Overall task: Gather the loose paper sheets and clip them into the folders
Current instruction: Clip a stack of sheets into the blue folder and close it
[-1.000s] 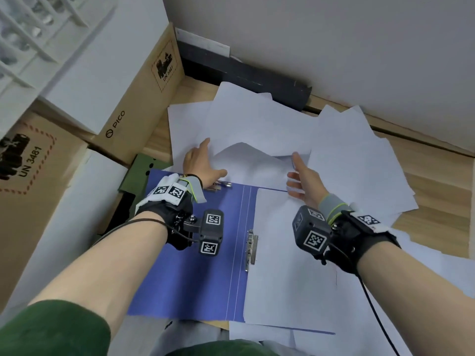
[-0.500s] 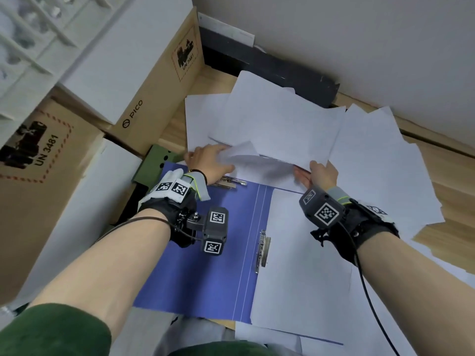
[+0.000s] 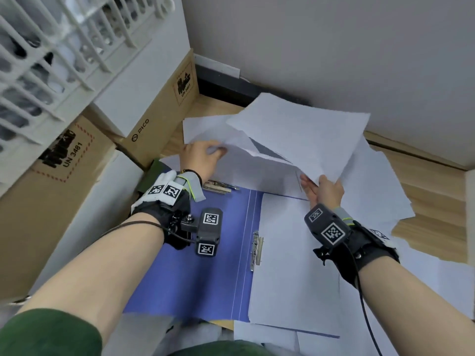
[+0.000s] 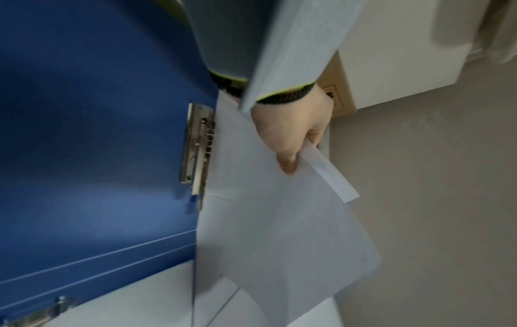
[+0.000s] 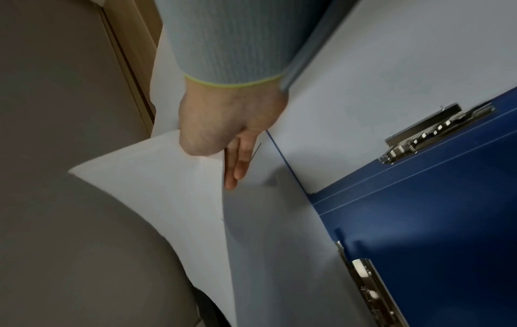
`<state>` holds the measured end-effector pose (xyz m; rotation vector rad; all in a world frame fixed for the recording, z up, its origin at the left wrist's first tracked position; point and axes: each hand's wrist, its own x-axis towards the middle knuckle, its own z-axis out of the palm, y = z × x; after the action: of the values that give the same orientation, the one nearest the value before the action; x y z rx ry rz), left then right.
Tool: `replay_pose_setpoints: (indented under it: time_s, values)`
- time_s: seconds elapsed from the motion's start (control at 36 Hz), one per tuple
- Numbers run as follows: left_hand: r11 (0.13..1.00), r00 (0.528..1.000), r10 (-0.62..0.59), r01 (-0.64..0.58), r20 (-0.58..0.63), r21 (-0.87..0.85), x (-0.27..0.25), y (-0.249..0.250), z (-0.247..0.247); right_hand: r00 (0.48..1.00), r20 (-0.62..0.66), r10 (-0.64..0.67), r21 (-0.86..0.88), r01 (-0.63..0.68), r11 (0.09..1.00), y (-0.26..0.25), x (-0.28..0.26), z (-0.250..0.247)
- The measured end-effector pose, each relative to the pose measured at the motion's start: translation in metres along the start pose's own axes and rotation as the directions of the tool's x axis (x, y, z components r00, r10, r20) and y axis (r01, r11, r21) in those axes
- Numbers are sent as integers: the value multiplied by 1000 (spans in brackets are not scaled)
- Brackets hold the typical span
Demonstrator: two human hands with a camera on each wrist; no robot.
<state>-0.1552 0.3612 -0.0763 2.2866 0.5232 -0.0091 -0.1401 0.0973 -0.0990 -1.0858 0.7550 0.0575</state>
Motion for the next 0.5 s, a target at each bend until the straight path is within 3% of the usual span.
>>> replay_pose_setpoints:
  time_s: [0.19,0.31,0.36,0.5]
  values:
    - [982,989,4,-32,-150,-187,-9,32,-34,989,-66,135,43,-132,990,4,-25,-52]
    - [960,958,136,-190,-253,-205,-30,59,-46,976,-45,212,26,-211,977,-3,-38,-89]
    - [949,941,167,-234,-295,-210,-34,70,-52,976,-73,205,-87,-211,974,-2,-37,-101]
    - [858,921,161,-308,-355,-411,-53,105,-68,974,-17,225,-369,-215,904,-16,-45,-137]
